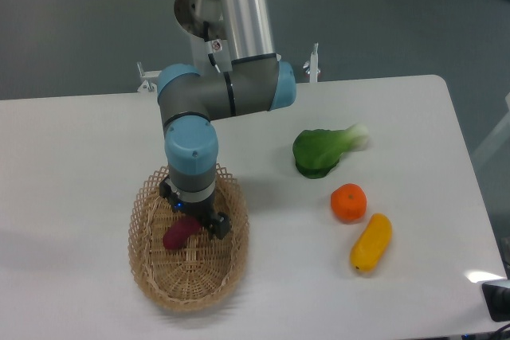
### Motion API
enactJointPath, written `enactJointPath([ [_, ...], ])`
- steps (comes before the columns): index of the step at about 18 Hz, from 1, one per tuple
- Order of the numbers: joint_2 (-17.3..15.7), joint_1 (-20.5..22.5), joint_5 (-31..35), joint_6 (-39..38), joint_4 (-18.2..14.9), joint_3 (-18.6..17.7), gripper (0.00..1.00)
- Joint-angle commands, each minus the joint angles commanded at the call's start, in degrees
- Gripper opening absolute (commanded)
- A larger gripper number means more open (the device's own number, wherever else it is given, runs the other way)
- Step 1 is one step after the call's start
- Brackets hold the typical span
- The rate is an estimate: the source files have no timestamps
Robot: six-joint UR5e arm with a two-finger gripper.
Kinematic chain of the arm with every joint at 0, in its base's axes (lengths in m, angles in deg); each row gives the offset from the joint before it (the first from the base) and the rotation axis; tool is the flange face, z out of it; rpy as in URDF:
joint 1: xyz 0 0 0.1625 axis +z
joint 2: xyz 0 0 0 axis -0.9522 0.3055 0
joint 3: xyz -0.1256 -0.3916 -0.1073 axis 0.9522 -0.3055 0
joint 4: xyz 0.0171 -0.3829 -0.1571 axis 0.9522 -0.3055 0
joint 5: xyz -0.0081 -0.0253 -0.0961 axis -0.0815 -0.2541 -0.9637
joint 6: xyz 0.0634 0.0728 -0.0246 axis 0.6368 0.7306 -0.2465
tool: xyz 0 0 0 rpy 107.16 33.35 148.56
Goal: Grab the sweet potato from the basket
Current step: 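Lower the open gripper into the basket around the purple sweet potato, then close the gripper on the purple sweet potato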
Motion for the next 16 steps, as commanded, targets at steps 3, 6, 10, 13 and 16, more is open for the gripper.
enactJointPath([
  [3, 0.0, -0.1, 0.2, 0.0, 0.0, 0.0, 0.87],
  [6, -0.3, -0.1, 0.4, 0.7, -0.2, 0.1, 0.40],
  [10, -0.5, -0.1, 0.4, 0.8, -0.3, 0.3, 0.20],
  [13, -0.8, -0.1, 1.3, 0.8, -0.3, 0.7, 0.13],
  [16, -1.5, 0.0, 1.6, 1.2, -0.3, 1.1, 0.12],
])
